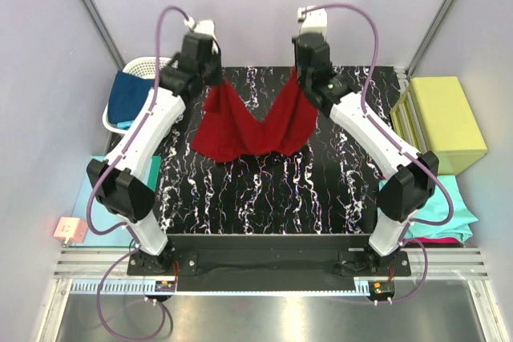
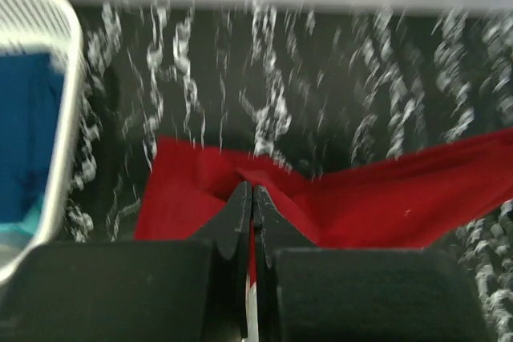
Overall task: Fold and stack the t-shirts
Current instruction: Flatten out the tshirt
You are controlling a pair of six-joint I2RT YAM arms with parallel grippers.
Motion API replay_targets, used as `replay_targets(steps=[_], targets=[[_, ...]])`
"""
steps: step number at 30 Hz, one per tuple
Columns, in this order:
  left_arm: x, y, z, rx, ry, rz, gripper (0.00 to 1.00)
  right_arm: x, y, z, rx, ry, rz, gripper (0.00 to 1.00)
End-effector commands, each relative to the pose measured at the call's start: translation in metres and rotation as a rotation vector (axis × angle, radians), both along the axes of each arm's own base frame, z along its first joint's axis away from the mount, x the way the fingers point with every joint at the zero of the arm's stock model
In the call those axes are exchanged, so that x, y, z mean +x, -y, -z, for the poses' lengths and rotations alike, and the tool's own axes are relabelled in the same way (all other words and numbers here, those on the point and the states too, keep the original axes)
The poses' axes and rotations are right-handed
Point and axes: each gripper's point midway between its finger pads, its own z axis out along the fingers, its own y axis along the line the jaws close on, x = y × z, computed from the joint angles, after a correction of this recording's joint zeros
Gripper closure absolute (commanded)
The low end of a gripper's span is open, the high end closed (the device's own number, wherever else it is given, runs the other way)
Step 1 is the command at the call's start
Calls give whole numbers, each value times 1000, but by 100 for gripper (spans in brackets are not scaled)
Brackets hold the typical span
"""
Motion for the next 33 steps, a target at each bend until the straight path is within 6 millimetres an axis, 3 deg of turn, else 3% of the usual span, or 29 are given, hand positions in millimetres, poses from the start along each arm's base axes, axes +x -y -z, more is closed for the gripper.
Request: replay_targets(steps=[1, 2, 4, 5, 7, 11, 15, 23, 28, 33], targets=[[-42, 9, -32, -88, 124, 32, 100, -44, 13, -12, 216, 65, -5, 100], [-51, 10, -14, -62, 91, 36, 100, -51, 9, -3, 228, 52, -4, 100], [-72, 15, -16, -57, 103, 59, 100, -65, 7, 25, 196, -10, -4, 100], [-81, 16, -2, -40, 76, 71, 100, -73, -1, 33, 198, -27, -9, 100], [-97, 21, 4, -47, 61, 88, 100, -87, -2, 57, 174, -92, -16, 100], [-133, 19, 16, -69, 26, 108, 100, -117, -6, 90, 189, -187, -23, 100], [-176, 25, 31, -45, -28, 152, 100, -159, -9, 123, 187, -298, -37, 100], [-234, 25, 109, -55, -262, 192, 100, -231, 0, 212, 269, -595, -24, 100], [-259, 25, 136, -61, -374, 211, 100, -268, 0, 245, 286, -754, -8, 100], [-282, 20, 145, -41, -458, 236, 100, -294, 5, 254, 248, -862, 15, 100]])
